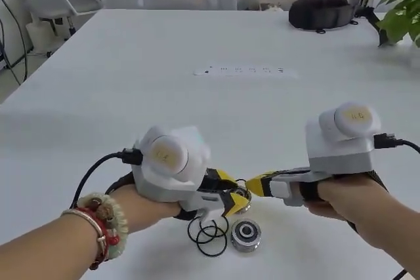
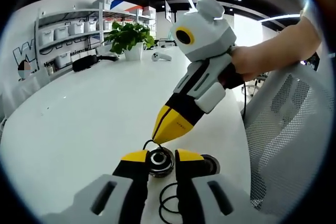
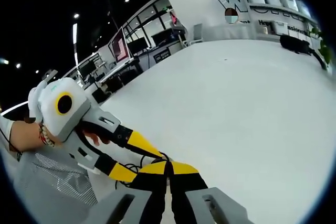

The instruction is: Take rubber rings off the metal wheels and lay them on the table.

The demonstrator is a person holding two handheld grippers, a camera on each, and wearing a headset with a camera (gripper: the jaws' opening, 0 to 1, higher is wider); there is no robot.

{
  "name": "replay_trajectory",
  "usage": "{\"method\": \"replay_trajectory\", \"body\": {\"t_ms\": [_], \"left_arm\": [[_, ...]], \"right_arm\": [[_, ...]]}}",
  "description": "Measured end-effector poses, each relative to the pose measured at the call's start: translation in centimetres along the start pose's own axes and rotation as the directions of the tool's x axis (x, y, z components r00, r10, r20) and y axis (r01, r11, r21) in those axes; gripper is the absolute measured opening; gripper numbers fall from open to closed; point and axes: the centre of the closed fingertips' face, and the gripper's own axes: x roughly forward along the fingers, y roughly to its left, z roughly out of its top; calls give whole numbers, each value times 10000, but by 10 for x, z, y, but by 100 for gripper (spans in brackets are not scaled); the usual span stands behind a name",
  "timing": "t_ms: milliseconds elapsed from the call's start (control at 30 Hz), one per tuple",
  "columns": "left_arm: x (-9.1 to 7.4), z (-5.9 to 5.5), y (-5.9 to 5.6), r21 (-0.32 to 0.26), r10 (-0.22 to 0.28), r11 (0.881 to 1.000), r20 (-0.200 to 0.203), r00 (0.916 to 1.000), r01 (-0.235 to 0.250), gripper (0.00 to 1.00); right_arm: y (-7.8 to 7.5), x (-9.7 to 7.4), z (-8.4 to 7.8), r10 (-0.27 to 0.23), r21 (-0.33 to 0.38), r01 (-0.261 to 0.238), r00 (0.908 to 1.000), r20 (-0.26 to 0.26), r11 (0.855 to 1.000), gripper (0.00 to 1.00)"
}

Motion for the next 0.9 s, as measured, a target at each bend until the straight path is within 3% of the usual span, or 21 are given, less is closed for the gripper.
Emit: {"method": "replay_trajectory", "body": {"t_ms": [100, 233, 400, 567, 633, 900], "left_arm": [[-5, 6, -2, 237, -109, 9997, 38, 9999, 108, 15], [-13, 15, -4, 41, -279, 9996, 162, 9995, 279, 20], [-23, 25, -8, 518, -479, 9975, 152, 9987, 471, 25], [-38, 37, -13, 767, -883, 9931, -82, 9961, 887, 39], [-45, 43, -14, 1204, -917, 9885, -31, 9958, 914, 41], [-79, 62, -15, 1224, -899, 9889, 405, 9951, 843, 43]], "right_arm": [[-3, 0, 0, -79, 32, 79, 10000, -10, 10000, 0], [-4, 0, -1, -102, 93, 102, 9999, -23, 9999, 0], [-4, 0, 0, -84, 112, 84, 10000, 0, 9999, 0], [-4, -1, 2, -61, 137, 60, 9999, 92, 9999, 0], [-4, -1, 3, -58, 137, 56, 9999, 121, 9999, 0], [-3, -2, 6, 31, 168, -35, 9997, 234, 9999, 0]]}}
